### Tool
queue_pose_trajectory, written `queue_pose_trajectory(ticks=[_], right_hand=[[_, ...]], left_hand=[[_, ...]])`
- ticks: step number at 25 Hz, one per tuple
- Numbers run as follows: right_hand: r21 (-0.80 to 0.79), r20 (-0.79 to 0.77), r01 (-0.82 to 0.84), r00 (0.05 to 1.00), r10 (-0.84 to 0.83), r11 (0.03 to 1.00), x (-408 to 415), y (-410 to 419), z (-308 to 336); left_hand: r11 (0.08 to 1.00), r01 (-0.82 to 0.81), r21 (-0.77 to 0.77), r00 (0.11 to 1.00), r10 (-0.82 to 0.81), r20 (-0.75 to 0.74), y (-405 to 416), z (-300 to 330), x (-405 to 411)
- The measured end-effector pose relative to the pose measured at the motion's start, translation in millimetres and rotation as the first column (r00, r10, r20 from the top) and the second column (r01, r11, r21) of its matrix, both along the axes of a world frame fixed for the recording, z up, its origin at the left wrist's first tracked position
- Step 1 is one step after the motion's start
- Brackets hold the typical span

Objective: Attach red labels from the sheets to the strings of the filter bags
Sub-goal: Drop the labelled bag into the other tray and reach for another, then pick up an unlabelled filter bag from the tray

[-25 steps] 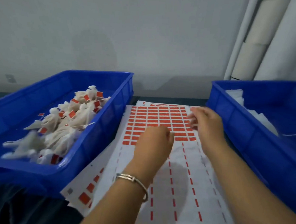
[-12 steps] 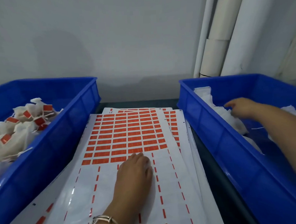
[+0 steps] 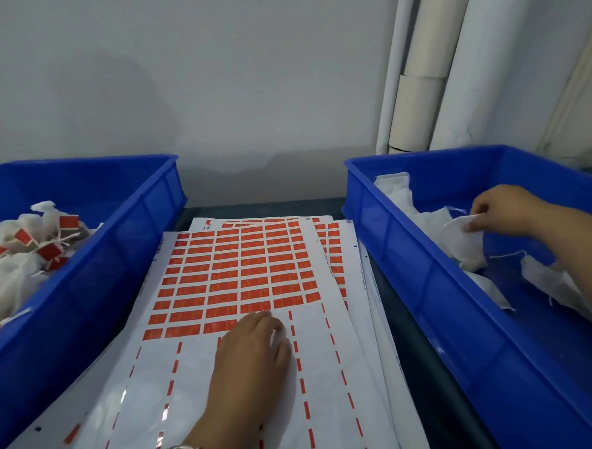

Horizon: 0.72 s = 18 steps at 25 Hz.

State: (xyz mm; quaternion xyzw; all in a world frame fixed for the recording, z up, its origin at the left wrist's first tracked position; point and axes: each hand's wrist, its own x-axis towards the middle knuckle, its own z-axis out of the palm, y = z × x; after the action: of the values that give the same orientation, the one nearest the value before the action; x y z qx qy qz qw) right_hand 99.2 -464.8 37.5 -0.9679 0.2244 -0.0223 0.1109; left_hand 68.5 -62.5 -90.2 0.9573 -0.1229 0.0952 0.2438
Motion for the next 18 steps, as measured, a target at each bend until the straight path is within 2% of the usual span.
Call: queue_pose_trajectory(ticks=[4,8,11,14,16,18], right_hand=[[0.007,0.174,-0.046,0.984,0.044,0.999,-15.3,17.0,45.4],[0.104,0.412,-0.173,0.904,0.116,0.979,-21.9,68.7,93.7],[0.127,0.498,-0.311,0.841,0.21,0.942,-26.7,128.6,111.1],[0.231,0.475,-0.424,0.835,0.279,0.876,-29.1,191.1,99.0],[0.326,0.433,-0.467,0.847,0.31,0.822,-30.3,228.0,71.1],[0.394,0.381,-0.478,0.862,0.334,0.785,-33.4,255.8,33.8]], left_hand=[[1.0,0.01,-0.023,1.0,-0.01,-0.002,-0.5,0.4,-1.4],[0.997,0.022,-0.072,1.0,-0.021,0.007,0.3,2.9,-2.9],[0.979,0.034,-0.201,0.997,-0.047,-0.059,1.7,7.7,-5.1],[0.867,-0.083,-0.492,0.98,-0.018,-0.197,5.6,27.2,-9.4],[0.75,-0.093,-0.655,0.978,-0.054,-0.201,9.7,39.5,-10.5],[0.635,-0.037,-0.772,0.982,-0.12,-0.146,14.7,49.1,-12.6]])
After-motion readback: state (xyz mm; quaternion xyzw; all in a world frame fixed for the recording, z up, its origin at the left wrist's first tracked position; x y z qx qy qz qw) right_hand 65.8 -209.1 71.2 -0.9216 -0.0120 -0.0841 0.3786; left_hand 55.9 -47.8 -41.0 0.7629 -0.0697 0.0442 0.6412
